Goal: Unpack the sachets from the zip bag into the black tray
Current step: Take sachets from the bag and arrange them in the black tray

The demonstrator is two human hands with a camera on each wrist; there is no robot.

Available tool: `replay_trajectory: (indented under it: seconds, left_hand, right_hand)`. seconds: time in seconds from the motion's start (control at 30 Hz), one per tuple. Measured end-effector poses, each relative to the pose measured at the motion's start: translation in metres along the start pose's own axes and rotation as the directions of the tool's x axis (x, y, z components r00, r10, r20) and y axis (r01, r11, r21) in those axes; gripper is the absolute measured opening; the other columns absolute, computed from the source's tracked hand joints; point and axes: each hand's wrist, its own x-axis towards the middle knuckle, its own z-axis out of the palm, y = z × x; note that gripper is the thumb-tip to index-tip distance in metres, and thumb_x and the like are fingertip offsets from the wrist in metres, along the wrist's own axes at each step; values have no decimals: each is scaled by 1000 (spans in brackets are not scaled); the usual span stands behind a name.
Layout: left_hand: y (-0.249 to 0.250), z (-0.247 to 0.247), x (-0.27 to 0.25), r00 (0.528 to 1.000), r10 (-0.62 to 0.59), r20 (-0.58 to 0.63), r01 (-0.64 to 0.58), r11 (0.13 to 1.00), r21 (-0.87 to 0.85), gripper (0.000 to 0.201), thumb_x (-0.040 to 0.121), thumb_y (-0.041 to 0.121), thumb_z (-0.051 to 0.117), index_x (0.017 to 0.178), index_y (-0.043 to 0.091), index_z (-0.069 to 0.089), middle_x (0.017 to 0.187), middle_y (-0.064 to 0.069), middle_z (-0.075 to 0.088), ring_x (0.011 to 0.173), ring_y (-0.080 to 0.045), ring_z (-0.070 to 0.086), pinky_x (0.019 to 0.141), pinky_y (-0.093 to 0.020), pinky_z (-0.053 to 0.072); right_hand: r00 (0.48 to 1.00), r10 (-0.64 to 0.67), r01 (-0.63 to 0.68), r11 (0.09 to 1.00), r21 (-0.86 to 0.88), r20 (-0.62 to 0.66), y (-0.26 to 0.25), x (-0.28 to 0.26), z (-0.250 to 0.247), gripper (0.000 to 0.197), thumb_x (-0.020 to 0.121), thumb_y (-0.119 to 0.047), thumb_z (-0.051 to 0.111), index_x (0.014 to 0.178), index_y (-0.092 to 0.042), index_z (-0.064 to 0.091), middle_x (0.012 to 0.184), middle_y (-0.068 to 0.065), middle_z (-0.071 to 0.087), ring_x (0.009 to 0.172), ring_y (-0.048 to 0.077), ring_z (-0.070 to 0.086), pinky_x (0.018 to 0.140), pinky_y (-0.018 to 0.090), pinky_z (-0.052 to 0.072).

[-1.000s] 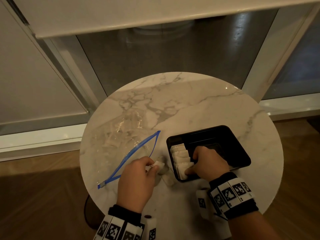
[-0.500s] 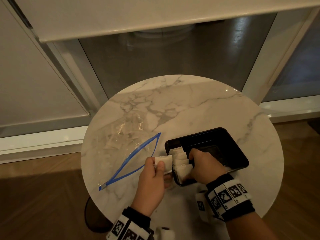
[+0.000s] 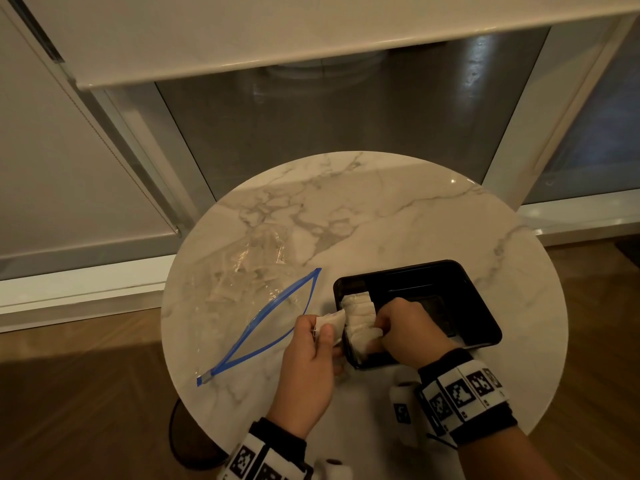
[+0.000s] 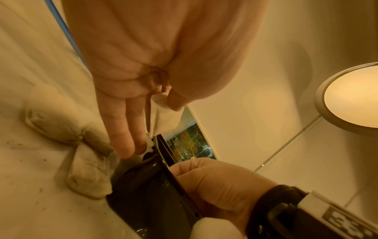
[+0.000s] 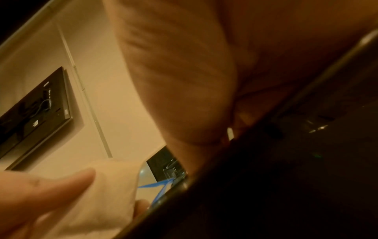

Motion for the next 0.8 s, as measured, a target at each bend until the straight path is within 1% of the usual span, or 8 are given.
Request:
replay_trajectory:
  seconds: [0.1,0.2,0.27,0.4,0.5,0.57,0.67,0.8]
  left_hand:
    - [-1,0,1,1000,-6,9,6,1000,-17,11,105,24,43,109,20,53,105,0,72,92,-12,74,76,-37,63]
    - [-2,0,1,1000,-9,11,9,1000,12,12,105,28,44,110,23,53,109,1,71,95,-10,73,80,-40,62]
    - [-4,0,2,1000,-15,4,15,1000,21,11,105,30,44,110,25,53,110,2,71,97,-11,73,82,-42,62]
    - [-5,-1,2,1000,-9,4,9,1000,27,11,104,30,45,108,25,54,109,2,72,97,-11,73,82,-44,62]
    - [-5,0,2,1000,-5,12,5,999,37,10,104,30,44,108,26,53,109,3,71,97,-9,73,81,-40,62]
    - [-4,0,2,1000,-6,11,5,999,39,10,104,29,44,108,26,52,108,3,70,96,-10,73,79,-38,62]
    - [-4,-1,2,1000,-3,9,3,999,33,10,104,30,44,108,25,53,109,2,71,97,-11,73,81,-42,62]
    - [-3,-1,1,1000,-4,9,4,999,33,11,105,30,44,109,24,53,108,2,70,96,-11,73,80,-43,62]
  right_hand:
    - [998,8,-8,1000,4,55,3,0,-6,12,71,-30,85,76,-26,75,81,-8,71,83,11,66,79,33,60]
    - [997,12,-10,1000,-15,80,4,1,-4,16,72,-33,86,83,-26,77,87,-8,71,88,12,66,84,36,59]
    - [998,16,-13,999,-44,59,4,1,-1,17,74,-34,84,88,-27,77,91,-7,70,90,14,65,85,35,58]
    - [1000,-8,10,997,-81,23,4,1,5,18,76,-32,82,92,-30,75,92,-8,68,90,14,64,78,30,54]
    - [1000,-15,15,996,-91,3,2,1,10,30,76,-31,81,103,-34,69,104,-6,66,98,16,64,81,31,54]
    - [1000,-20,19,997,-73,-16,2,1,11,30,74,-32,81,100,-35,65,103,-6,65,98,17,64,83,33,56]
    - [999,-3,5,998,62,-41,4,2,9,39,65,-31,87,90,-28,57,94,-4,62,86,15,62,75,30,56]
    - [994,4,14,986,167,-111,8,5,8,34,71,-16,84,86,-26,55,87,-3,62,77,11,61,63,20,48]
